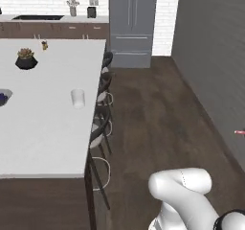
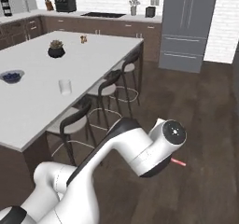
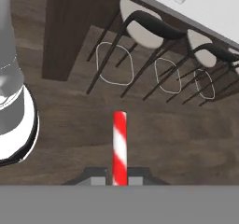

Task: Take a straw from the drawer in front and place it inside the glass cup on the dining counter.

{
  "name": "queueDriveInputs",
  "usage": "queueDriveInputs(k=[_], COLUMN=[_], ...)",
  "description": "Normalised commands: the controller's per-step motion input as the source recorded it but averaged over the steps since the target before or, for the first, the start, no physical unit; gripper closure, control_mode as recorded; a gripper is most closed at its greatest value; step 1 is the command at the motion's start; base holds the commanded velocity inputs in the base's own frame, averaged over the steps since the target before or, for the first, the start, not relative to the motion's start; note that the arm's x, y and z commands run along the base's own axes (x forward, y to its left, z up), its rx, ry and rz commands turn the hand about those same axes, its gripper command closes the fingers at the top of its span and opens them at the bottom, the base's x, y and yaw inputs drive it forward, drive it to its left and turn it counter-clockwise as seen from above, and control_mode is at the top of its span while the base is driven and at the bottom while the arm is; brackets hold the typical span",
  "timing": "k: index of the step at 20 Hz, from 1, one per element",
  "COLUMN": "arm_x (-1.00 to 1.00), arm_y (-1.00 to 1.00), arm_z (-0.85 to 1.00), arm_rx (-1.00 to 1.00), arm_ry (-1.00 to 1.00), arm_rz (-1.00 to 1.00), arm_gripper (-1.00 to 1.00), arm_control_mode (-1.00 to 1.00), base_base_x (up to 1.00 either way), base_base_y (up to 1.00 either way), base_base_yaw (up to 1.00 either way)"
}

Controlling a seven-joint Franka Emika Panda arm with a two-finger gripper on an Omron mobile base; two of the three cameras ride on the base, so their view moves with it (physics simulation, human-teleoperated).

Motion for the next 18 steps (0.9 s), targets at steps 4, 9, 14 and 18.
queueDriveInputs(k=[4,9,14,18], arm_x=[0.00,0.00,0.00,0.00], arm_y=[0.00,0.00,0.00,0.00], arm_z=[0.00,0.00,0.00,0.00], arm_rx=[0.00,0.00,0.00,0.00], arm_ry=[0.00,0.00,0.00,0.00], arm_rz=[0.00,0.00,0.00,0.00], arm_gripper=[1.00,1.00,1.00,1.00], arm_control_mode=[1.00,1.00,1.00,1.00], base_base_x=[0.50,0.56,0.57,0.56], base_base_y=[-0.63,-0.60,-0.61,-0.59], base_base_yaw=[0.49,0.50,0.49,0.50])
